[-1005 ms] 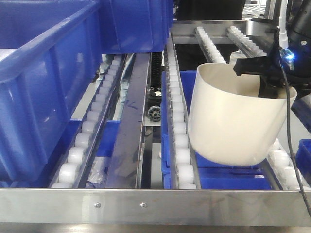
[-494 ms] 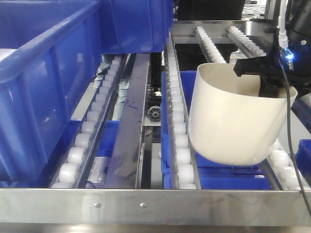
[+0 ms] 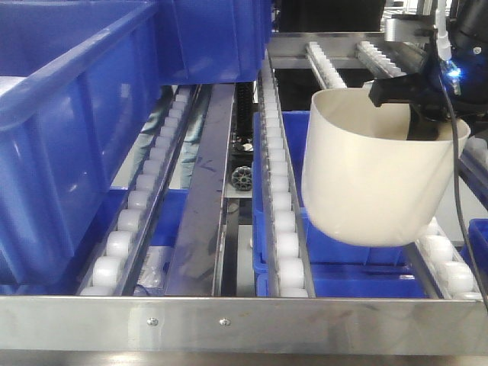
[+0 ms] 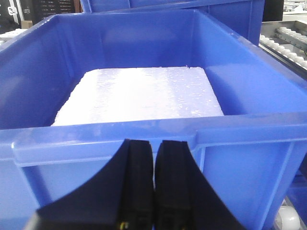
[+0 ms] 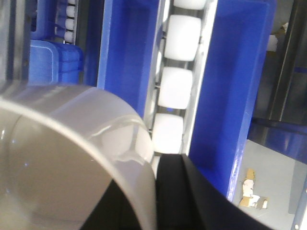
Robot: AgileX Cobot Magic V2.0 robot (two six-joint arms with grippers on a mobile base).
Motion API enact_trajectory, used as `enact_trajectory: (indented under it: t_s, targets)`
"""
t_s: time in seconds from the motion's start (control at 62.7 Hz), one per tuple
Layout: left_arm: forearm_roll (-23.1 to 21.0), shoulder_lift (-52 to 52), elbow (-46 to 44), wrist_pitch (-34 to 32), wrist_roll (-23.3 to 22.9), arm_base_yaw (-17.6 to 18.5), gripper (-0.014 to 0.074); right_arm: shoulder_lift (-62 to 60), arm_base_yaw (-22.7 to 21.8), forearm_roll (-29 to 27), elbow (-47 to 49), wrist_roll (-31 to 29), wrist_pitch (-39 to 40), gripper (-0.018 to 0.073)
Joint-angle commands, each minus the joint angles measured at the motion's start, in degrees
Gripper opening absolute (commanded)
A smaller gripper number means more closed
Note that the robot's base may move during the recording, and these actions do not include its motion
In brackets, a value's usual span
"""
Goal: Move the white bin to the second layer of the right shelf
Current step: 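Lower the bin onto the roller tracks with the right gripper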
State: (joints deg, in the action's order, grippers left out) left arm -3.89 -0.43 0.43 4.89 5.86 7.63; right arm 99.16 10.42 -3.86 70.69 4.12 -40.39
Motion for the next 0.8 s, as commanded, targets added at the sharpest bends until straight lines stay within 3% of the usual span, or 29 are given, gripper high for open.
enact_trajectory:
  t_s: [0.0, 0.782]
  targets:
    - [-0.35, -0.8, 2.11, -4.89, -0.15, 0.26, 0.0085, -2.49, -0.37, 0.74, 2.01, -0.2, 1.7, 0.0057]
    - [-0.35, -0.8, 2.11, -4.89, -0.15, 0.26, 0.0085, -1.48, -0.37, 1.42, 2.01, -0.2, 1.19, 0.0061]
